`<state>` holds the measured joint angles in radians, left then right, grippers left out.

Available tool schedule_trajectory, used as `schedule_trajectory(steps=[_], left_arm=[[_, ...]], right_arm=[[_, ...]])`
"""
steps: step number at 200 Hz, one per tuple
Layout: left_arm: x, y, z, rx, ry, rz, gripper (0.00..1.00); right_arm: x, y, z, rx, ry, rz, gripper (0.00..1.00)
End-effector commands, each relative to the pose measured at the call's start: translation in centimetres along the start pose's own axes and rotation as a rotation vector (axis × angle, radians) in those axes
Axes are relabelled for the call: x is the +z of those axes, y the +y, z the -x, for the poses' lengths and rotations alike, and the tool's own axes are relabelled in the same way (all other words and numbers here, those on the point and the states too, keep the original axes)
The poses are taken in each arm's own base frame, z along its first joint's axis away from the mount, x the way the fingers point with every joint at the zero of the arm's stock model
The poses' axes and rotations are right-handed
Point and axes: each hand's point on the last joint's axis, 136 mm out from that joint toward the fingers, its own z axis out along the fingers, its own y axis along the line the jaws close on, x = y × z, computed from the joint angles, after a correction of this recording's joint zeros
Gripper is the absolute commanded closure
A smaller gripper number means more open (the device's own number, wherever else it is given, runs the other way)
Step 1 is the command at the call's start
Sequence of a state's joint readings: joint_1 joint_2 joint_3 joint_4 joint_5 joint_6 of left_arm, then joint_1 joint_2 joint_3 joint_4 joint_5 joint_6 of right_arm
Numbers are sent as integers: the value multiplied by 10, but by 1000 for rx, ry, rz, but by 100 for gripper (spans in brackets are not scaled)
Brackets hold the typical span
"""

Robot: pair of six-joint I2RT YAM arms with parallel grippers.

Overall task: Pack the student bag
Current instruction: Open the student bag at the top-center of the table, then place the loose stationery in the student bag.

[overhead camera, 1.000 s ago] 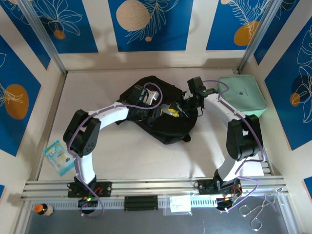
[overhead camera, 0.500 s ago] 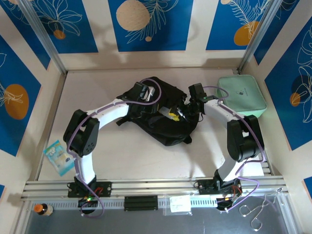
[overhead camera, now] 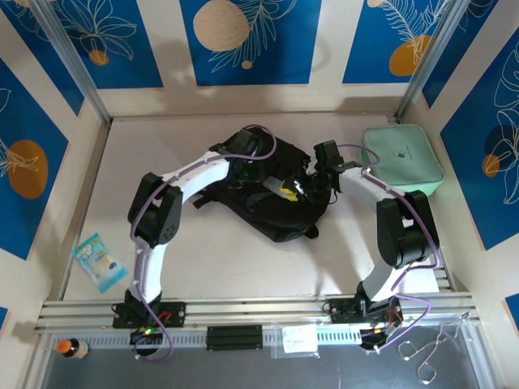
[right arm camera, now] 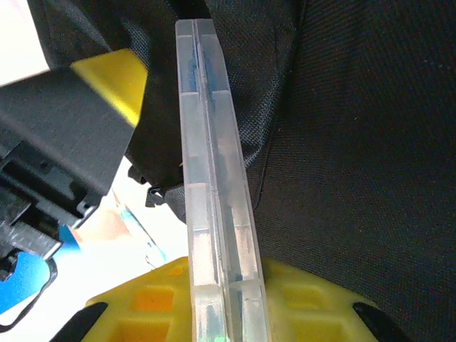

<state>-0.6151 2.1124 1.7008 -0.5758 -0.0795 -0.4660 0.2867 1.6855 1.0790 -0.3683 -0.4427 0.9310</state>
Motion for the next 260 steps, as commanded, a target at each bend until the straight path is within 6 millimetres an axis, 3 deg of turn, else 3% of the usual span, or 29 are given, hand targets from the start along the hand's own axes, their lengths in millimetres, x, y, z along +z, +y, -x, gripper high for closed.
schedule_trajectory(steps=[1, 30, 58, 84, 126, 162, 223, 240, 260], left_arm=[[13, 8, -14, 16, 74, 123, 44], [20, 13, -14, 45, 96, 205, 54], [18, 11, -12, 50, 91, 210, 80], [-1, -1, 3, 43, 38, 142, 100], [-52, -27, 30, -4, -62, -102, 100], [-82, -45, 36, -37, -107, -290, 100], [-62, -39, 20, -49, -39, -276, 100], [-57, -34, 18, -60, -28, -262, 100], [-51, -28, 17, -74, -15, -246, 100]], right_arm=[[11, -71, -7, 160, -6, -226, 98], [11, -75, -9, 162, -5, -231, 98], [11, -76, -9, 161, -9, -232, 98], [10, -77, -8, 154, -15, -232, 98], [9, -72, -1, 105, -49, -179, 98], [15, -53, 8, 64, -60, -78, 98], [36, 13, 43, -50, -74, 165, 94], [44, 21, 52, -51, -66, 177, 87], [48, 21, 57, -40, -58, 157, 70]])
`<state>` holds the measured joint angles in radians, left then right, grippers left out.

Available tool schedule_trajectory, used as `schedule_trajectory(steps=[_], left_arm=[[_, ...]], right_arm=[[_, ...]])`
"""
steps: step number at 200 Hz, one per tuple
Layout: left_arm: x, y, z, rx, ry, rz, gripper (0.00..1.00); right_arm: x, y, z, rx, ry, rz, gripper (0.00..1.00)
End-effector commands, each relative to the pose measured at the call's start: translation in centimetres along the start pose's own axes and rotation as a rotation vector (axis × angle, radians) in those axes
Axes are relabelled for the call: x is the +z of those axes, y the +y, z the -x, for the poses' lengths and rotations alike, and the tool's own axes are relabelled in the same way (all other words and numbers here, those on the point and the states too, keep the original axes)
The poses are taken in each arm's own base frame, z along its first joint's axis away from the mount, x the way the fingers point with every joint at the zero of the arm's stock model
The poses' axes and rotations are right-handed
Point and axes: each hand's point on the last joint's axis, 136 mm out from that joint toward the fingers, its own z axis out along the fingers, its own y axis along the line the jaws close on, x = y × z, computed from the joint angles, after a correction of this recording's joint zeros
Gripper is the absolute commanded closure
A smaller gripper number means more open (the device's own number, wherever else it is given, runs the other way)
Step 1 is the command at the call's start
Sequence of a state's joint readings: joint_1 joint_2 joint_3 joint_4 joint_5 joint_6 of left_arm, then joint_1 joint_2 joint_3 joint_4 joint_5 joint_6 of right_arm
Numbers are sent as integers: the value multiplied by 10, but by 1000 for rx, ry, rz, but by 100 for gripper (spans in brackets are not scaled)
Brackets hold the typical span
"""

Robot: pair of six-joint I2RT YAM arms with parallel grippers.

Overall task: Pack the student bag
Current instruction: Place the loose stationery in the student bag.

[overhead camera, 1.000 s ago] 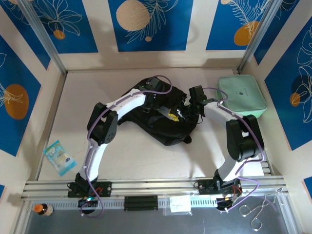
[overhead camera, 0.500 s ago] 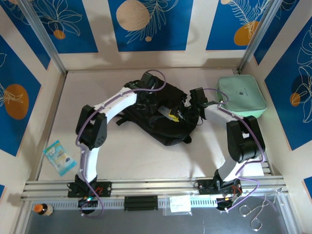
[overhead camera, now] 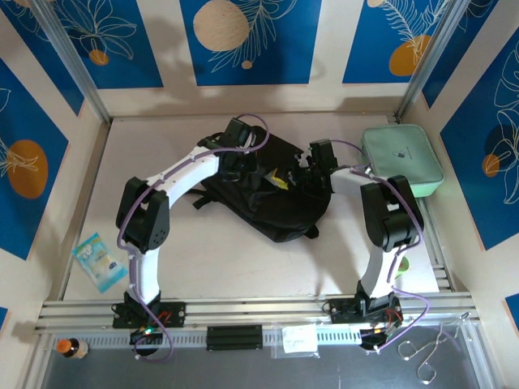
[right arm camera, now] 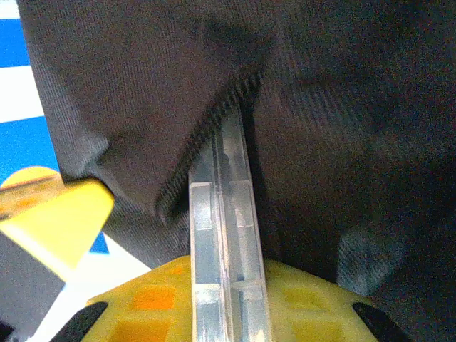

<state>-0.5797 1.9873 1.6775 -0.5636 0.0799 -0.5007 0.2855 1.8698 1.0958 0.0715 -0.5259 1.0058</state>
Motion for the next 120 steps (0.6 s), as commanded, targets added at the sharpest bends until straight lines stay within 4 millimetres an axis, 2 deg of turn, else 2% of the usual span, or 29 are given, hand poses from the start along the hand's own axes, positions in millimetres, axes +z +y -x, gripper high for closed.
schedule_trajectory(steps=[1, 22, 46, 60, 76, 92, 120], left_arm=[[2, -11, -3, -16, 26, -68, 100], [4, -6, -6, -23, 35, -58, 100], [6, -2, -8, -25, 44, -55, 100], [7, -3, -9, -24, 49, -60, 100], [8, -3, -9, -23, 51, -67, 100], [9, -4, -10, -22, 56, -71, 100], [9, -4, -11, -24, 62, -78, 100]], right_arm=[[9, -14, 7, 66, -9, -57, 69], [-6, -20, 3, 55, -33, -117, 47], [-29, -29, -7, 18, -58, -170, 44], [-37, -33, -12, 13, -58, -182, 47], [-39, -33, -17, 6, -45, -185, 55], [-33, -31, -19, -6, -31, -194, 63], [-17, -23, -11, -25, -20, -202, 80]])
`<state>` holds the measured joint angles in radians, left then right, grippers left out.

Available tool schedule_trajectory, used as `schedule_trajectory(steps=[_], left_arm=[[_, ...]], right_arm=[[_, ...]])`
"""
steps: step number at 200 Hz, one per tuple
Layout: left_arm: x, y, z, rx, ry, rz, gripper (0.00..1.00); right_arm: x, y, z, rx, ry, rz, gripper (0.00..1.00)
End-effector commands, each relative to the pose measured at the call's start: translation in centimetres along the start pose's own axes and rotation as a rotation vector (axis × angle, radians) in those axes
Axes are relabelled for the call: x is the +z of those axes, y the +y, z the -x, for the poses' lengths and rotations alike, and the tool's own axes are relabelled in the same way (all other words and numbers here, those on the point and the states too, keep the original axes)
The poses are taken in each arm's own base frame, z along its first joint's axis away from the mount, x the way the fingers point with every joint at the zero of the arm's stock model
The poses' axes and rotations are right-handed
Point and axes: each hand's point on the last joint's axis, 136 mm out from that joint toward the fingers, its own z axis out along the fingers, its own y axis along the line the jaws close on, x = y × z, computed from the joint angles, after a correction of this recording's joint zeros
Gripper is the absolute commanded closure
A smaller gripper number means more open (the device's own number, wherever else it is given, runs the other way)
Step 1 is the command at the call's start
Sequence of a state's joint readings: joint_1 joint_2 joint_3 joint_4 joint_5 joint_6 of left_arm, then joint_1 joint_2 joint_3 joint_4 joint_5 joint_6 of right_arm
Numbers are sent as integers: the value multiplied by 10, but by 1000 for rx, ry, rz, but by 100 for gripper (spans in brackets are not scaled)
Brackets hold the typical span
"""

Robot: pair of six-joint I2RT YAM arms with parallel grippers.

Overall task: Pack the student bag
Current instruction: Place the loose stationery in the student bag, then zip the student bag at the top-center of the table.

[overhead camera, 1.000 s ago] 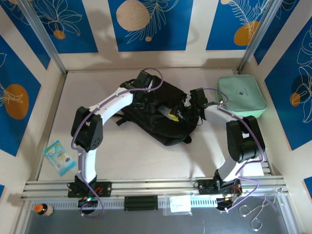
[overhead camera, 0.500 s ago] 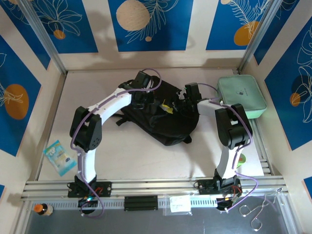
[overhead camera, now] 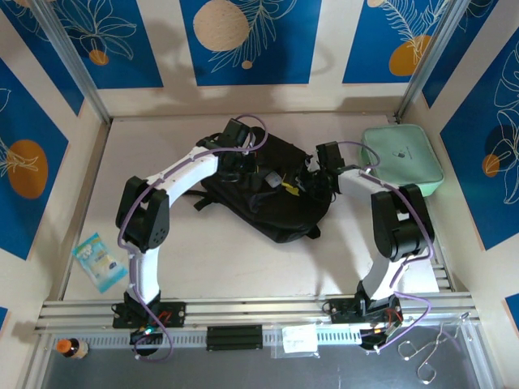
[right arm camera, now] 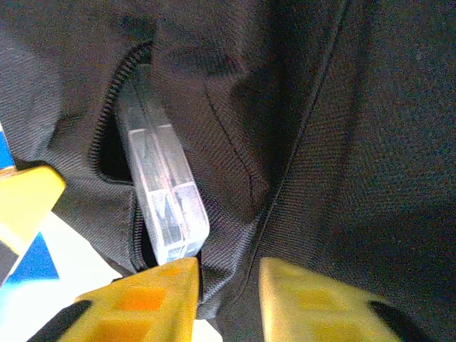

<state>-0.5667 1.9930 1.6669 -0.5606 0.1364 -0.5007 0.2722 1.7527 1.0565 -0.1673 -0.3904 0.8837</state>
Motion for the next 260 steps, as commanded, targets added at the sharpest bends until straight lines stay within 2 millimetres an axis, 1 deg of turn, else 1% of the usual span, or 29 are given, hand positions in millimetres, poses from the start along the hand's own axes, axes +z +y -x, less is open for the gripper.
schedule_trajectory(steps=[1, 14, 26, 44, 62, 73, 80, 88, 97, 103, 113, 123, 139, 159, 172, 186, 210, 233, 260], left_arm=[[6, -4, -5, -12, 29, -39, 100], [6, -4, -6, -15, 33, -43, 100], [5, -5, -6, -16, 35, -49, 100], [4, -7, -6, -18, 37, -61, 100], [4, -8, -5, -25, 39, -76, 99], [2, -9, -4, -30, 35, -88, 94], [-1, -9, -2, -35, 25, -92, 87], [-6, -10, 1, -39, 3, -98, 83], [-13, -12, 4, -41, -25, -108, 78], [-19, -13, 5, -46, -42, -114, 72], [-27, -13, 7, -57, -67, -124, 62], [-35, -12, 8, -69, -89, -132, 54], [-49, -5, 9, -98, -128, -134, 46], [-66, 11, 7, -146, -176, -120, 40], [-77, 27, 4, -177, -205, -93, 36], [-88, 47, -1, -206, -231, -45, 30], [-103, 83, -11, -269, -259, 31, 23], [-114, 115, -21, -340, -281, 92, 16], [-126, 140, -29, -407, -320, 118, 11]], right_arm=[[12, 7, 3, -19, 23, -23, 81], [21, 14, 8, -27, 26, -15, 89], [30, 23, 10, -40, 40, 0, 93], [43, 37, 14, -74, 48, 9, 94], [54, 40, 19, -54, 64, 13, 94], [53, 38, 21, -37, 62, 9, 94], [49, 38, 21, -31, 55, 3, 94], [43, 39, 18, -40, 45, 3, 94], [30, 41, 16, -61, 20, 0, 92], [22, 41, 14, -78, 3, -9, 90], [8, 40, 11, -120, -25, -31, 86], [-4, 38, 7, -176, -50, -58, 81], [-16, 39, -1, -307, -62, -93, 71], [-19, 43, -15, -516, -44, -175, 62], [-14, 53, -28, -671, -11, -218, 56], [-4, 62, -40, -821, 25, -277, 52], [16, 78, -56, -1032, 73, -339, 50], [35, 88, -66, -1177, 105, -370, 49], [51, 91, -73, -1285, 135, -408, 48]])
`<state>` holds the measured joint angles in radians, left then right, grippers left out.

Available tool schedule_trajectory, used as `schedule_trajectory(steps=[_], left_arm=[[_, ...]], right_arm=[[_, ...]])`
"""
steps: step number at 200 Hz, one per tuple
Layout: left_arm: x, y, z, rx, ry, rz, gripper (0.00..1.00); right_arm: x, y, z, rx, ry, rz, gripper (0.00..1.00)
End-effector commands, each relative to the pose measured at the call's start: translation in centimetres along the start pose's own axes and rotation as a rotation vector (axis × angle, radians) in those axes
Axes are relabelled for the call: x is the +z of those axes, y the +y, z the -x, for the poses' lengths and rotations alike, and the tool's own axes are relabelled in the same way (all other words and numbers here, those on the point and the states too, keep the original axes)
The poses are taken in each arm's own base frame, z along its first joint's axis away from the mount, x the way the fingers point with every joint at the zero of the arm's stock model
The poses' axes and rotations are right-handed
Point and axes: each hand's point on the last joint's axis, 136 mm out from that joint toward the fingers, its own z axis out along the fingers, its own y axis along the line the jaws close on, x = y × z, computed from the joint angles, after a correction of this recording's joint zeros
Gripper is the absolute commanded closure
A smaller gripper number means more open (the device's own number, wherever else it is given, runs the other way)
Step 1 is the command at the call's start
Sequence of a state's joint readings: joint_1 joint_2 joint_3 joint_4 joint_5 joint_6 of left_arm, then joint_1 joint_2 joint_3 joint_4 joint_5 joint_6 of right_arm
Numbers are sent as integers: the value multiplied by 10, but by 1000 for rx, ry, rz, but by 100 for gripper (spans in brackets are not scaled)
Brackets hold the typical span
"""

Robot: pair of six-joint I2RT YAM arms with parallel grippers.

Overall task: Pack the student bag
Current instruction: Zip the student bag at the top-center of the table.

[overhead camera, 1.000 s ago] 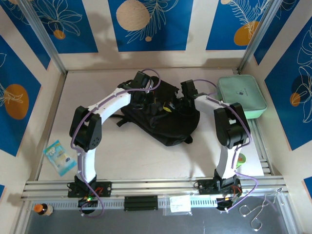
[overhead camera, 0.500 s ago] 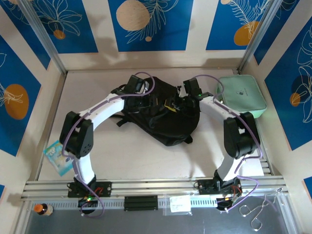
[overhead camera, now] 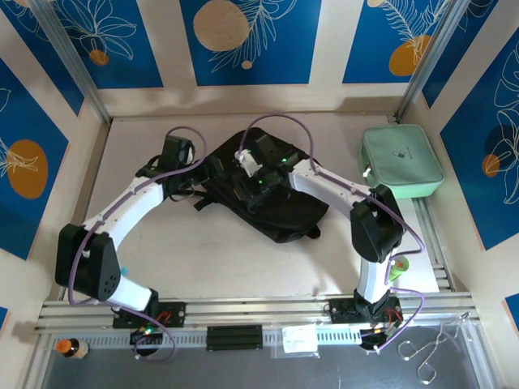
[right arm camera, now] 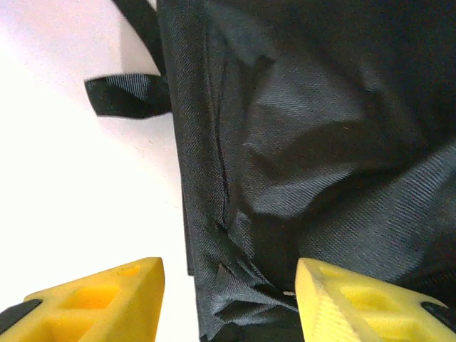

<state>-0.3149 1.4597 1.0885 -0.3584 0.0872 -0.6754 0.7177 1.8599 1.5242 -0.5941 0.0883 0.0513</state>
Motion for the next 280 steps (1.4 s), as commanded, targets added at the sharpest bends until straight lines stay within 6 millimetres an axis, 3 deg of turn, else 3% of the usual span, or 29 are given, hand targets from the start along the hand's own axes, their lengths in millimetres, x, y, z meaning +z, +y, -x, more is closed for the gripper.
schedule_trajectory(steps=[1, 34, 81, 123, 144, 162, 204, 238, 280], left_arm=[[-13, 23, 7, -59, -58, 39, 11], [-22, 38, 11, -89, -93, 60, 9], [-19, 38, 8, -91, -78, 56, 8], [-16, 34, 8, -87, -64, 38, 8], [-12, 28, 5, -90, -41, -1, 8], [-6, 13, -5, -104, 10, -93, 11], [7, -44, -45, -143, 153, -376, 25], [22, -76, -70, -158, 231, -448, 40], [45, -97, -81, -195, 286, -470, 53]], right_arm=[[7, -6, -6, -153, 65, -74, 47], [21, -1, -6, -208, 90, -79, 47], [35, -3, -12, -238, 133, -91, 50], [28, -14, 0, -192, 85, -136, 86], [12, -14, 12, -149, 8, -123, 94], [-1, -17, 20, -91, -55, -108, 97], [-24, -25, 25, 50, -148, -27, 100], [-28, -26, 23, 116, -166, 36, 100], [-31, -25, 22, 140, -175, 64, 100]])
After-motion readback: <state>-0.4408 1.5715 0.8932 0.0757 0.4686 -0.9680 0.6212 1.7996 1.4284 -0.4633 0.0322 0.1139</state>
